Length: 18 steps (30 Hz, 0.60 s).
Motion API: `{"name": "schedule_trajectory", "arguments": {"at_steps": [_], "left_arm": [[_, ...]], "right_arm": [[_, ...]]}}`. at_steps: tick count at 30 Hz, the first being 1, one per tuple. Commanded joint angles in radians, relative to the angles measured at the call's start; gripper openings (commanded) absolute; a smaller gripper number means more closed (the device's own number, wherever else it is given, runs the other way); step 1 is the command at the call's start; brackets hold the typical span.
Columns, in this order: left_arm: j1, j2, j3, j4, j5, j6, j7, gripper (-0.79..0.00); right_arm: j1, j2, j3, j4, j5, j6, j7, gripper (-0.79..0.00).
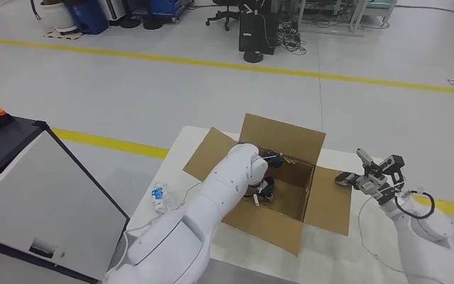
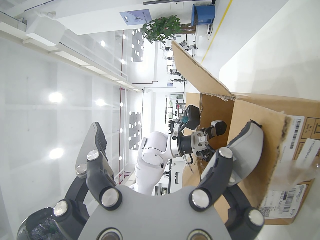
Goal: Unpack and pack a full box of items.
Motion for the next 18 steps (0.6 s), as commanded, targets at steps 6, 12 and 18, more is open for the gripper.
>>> {"name": "schedule_trajectory", "arguments": {"at_steps": [6, 12, 18], "left_arm": [[-0.003, -0.008, -0.011, 0.030, -0.041, 0.032, 0.018, 0.000], [-0.028, -0.008, -0.016, 0.029, -0.055, 0.071, -0.001, 0.000], [-0.052, -0.010, -0.009, 0.011, -0.043, 0.101, -0.020, 0.000]], "right_arm": [[0.000, 0.000, 0.000, 0.000, 0.000, 0.000, 0.000, 0.000], [-0.008, -0.001, -0.007, -0.023, -0.007, -0.007, -0.004, 0.000], [-0.060, 0.003, 0.004, -0.122, -0.009, -0.056, 0.036, 0.000]]}}
